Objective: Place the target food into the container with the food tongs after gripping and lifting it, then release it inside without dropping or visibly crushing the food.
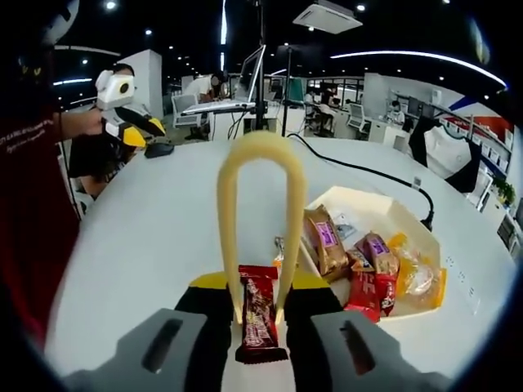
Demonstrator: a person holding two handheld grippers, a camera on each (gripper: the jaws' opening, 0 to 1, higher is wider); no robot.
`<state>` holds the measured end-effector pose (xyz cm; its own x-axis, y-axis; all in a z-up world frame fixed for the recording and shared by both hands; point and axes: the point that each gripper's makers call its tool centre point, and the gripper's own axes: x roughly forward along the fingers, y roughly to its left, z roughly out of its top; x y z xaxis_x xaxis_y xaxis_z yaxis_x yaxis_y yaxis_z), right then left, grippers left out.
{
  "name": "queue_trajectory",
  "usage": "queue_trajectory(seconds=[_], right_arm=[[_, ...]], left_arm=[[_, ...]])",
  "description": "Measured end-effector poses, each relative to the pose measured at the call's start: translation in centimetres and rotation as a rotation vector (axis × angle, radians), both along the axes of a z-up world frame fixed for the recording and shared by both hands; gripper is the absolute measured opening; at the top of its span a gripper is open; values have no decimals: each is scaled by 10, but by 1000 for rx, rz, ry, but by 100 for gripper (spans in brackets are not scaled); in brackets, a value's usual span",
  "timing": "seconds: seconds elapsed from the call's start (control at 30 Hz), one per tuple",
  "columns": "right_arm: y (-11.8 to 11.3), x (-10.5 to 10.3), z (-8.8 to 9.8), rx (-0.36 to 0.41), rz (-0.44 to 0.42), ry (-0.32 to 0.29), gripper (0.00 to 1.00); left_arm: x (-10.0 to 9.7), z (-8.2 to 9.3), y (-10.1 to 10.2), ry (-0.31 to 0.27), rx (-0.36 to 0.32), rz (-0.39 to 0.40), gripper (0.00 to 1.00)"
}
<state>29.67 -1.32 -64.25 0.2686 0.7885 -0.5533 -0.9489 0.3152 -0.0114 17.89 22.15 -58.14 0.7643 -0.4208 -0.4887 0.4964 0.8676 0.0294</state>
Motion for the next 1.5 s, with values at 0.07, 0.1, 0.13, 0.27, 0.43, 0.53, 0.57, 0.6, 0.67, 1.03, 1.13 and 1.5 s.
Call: queue_trajectory(seconds=[0.07, 0.1, 0.13, 0.27, 0.43, 0.53, 0.57, 0.6, 0.67, 1.03, 1.13, 1.5], right_arm=[[1, -1, 1, 9, -26, 23, 20], [1, -2, 2, 12, -27, 22, 20], [1, -2, 3, 14, -35, 24, 20], [3, -2, 13, 59, -94, 30, 20], [2, 5, 31, 124, -164, 26, 20], [1, 7, 40, 140, -184, 11, 20], [1, 8, 43, 145, -187, 11, 20], [0, 9, 45, 147, -195, 6, 20], [-1, 14, 49, 145, -222, -7, 20], [-15, 52, 75, 249, -468, -42, 20], [-22, 66, 86, 299, -534, -69, 20], [-34, 100, 99, 400, -700, -74, 20]], left_arm=[[0, 1, 0, -2, -2, 1, 32], [0, 1, 0, -2, -2, 1, 32], [1, 1, 0, -3, -1, 0, 32], [2, 2, -1, -5, -2, -3, 32], [3, 1, -3, -5, -5, -11, 32], [4, 1, -4, -6, -7, -14, 32], [4, 1, -4, -7, -8, -15, 32], [4, 1, -4, -8, -9, -15, 32], [4, 1, -4, -9, -11, -15, 32], [5, 2, -5, -16, -20, -17, 32], [4, 2, -7, -16, -21, -21, 32], [4, 3, -8, -15, -16, -23, 32]])
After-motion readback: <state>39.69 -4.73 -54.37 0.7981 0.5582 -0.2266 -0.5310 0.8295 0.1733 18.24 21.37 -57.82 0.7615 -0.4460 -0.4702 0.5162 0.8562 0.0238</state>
